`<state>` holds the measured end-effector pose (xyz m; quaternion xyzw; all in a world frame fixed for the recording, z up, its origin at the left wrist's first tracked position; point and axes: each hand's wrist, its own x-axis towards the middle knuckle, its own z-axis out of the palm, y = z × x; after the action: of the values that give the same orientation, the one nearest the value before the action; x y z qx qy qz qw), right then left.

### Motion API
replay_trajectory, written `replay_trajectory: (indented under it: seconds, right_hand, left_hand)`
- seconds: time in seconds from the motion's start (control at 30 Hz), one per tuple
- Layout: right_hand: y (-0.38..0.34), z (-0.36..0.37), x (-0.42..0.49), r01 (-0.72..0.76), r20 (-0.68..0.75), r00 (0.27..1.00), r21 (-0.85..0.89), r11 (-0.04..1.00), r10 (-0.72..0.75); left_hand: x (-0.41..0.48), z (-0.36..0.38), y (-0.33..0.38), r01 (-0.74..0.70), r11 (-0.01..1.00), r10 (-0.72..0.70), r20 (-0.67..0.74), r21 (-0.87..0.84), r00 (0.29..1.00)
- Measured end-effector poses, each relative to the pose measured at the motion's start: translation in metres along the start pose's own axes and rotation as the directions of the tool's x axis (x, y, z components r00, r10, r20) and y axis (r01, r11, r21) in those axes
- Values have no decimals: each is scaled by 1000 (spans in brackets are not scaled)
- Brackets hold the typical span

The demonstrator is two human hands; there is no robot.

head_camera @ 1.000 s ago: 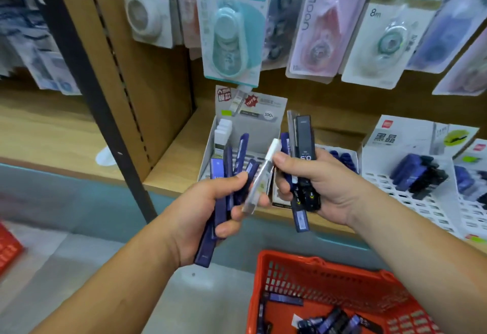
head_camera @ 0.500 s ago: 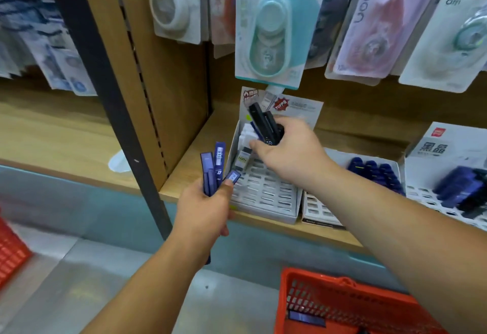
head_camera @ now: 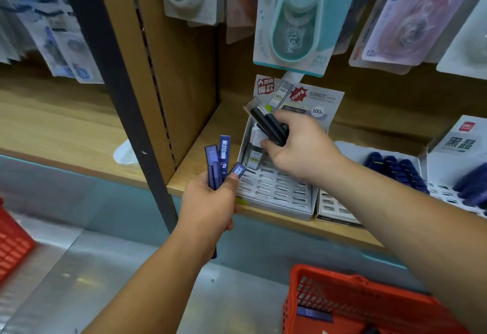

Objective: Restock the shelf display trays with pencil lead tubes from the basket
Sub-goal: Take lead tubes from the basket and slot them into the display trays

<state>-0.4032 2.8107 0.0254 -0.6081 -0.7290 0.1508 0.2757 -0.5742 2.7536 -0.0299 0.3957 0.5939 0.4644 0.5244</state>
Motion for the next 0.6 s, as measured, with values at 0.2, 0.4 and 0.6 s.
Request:
replay_trajectory:
  seconds: [0.2,0.4,0.6]
  right_hand:
    - [1,-4,-8,56,-50,997,-25,998,-58]
    - [-2,0,-8,101,36,995,-154,983,-97]
    - [-4,-20,-3,-19,205,978,-13,1000,22]
  left_hand:
    - [-6,0,3,-23,1000,23,21,12,1000]
    - [-6,-2,3,-25,999,24,21,25,999]
    - [-8,0,9,-101,994,102,-20,42,995]
